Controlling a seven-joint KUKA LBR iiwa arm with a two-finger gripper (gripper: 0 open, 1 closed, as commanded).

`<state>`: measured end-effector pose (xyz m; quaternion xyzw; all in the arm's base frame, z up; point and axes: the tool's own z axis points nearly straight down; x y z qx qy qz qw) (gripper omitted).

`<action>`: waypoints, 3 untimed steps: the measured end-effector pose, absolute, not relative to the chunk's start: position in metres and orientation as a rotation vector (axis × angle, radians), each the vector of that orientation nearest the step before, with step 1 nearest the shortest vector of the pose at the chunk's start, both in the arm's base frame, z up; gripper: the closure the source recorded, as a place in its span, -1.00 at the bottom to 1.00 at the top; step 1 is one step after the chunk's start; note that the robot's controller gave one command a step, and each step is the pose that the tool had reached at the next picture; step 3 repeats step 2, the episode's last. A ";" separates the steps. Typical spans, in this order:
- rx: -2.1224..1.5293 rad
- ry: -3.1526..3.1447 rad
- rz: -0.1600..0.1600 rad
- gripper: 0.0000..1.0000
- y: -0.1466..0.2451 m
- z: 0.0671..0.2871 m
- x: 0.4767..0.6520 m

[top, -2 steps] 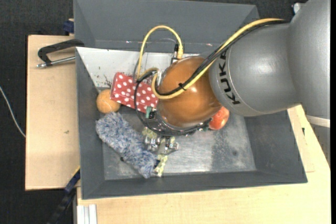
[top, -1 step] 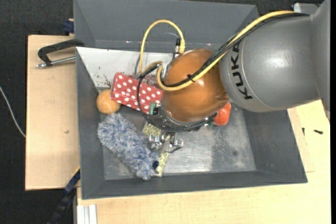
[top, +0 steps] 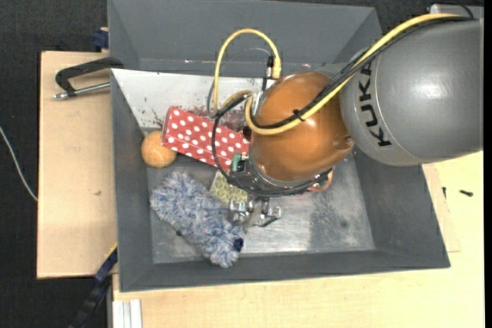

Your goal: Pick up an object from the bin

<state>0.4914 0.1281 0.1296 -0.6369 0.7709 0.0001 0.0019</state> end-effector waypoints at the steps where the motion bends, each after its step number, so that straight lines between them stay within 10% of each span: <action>1: -2.032 2.394 0.006 1.00 0.133 0.174 0.507; 2: -2.033 2.384 -0.003 1.00 0.127 0.080 0.509; 3: -2.033 2.384 -0.003 1.00 0.127 0.080 0.509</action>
Offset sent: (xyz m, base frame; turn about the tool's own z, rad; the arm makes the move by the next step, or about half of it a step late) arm 0.0143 -0.0029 -0.0539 -0.0334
